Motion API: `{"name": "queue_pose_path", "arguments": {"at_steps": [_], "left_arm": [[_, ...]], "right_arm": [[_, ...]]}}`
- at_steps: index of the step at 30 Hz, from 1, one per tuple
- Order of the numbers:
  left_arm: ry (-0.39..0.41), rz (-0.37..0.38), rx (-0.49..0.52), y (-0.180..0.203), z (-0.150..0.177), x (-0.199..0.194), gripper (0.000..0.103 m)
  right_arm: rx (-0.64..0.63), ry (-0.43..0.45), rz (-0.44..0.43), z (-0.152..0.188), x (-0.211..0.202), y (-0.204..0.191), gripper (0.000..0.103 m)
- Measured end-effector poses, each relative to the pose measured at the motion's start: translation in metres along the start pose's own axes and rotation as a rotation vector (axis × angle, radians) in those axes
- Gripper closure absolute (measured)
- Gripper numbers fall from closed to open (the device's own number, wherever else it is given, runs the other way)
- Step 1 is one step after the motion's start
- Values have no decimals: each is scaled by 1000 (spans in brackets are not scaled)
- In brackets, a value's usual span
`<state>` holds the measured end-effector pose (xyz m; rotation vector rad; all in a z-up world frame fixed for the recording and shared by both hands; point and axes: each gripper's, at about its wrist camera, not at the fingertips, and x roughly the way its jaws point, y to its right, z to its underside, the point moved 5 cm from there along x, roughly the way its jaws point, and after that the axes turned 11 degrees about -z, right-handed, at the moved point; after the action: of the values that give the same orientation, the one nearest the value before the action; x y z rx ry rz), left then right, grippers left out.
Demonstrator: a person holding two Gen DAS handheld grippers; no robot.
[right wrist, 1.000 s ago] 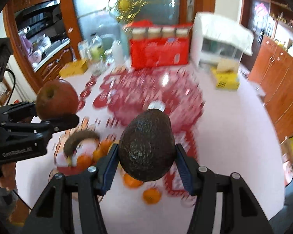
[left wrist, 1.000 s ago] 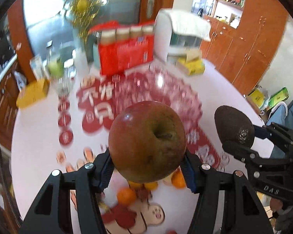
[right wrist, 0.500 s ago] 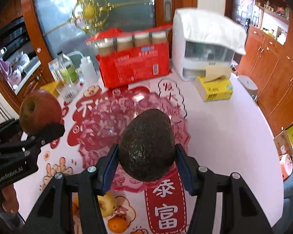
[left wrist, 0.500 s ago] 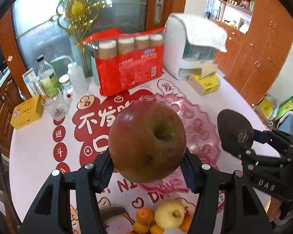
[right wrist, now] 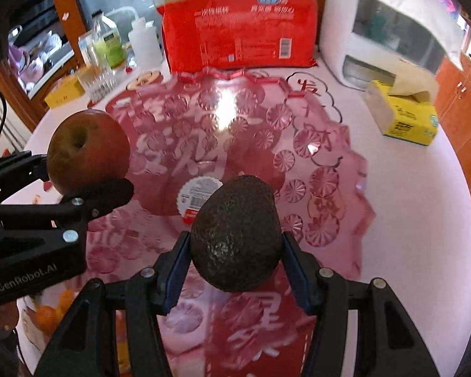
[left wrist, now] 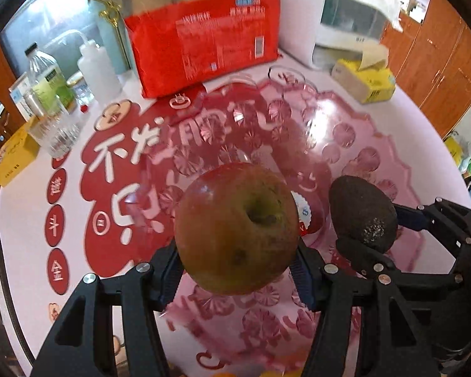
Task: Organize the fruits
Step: 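Lift the apple with the left gripper while the right gripper carries the avocado to the pink bowl, then lower the apple into the bowl and open the left gripper while the right releases the avocado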
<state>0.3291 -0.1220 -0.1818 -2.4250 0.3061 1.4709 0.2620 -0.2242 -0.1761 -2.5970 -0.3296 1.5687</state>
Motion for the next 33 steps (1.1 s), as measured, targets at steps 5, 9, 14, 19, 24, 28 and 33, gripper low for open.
{"name": "queue_pose_path", "arguments": {"at_steps": [5, 9, 14, 19, 24, 28, 33], "left_arm": [[-35, -3, 13, 7, 4, 19, 44], [-33, 6, 19, 8, 5, 23, 44], [28, -32, 26, 5, 1, 9, 18], [45, -34, 19, -2, 1, -3, 17], [46, -31, -2, -11, 4, -15, 17], [56, -33, -36, -21, 9, -28, 17], [85, -40, -76, -35, 16, -48, 17]], "right_arm": [[-41, -18, 11, 0, 18, 4, 45], [-115, -6, 35, -1, 21, -5, 44], [-147, 26, 22, -6, 17, -12, 44], [-146, 44, 21, -7, 8, -16, 43], [-102, 56, -4, -4, -4, -16, 43], [-49, 65, -32, -1, -14, -14, 43], [31, 89, -61, 3, -32, -9, 43]]}}
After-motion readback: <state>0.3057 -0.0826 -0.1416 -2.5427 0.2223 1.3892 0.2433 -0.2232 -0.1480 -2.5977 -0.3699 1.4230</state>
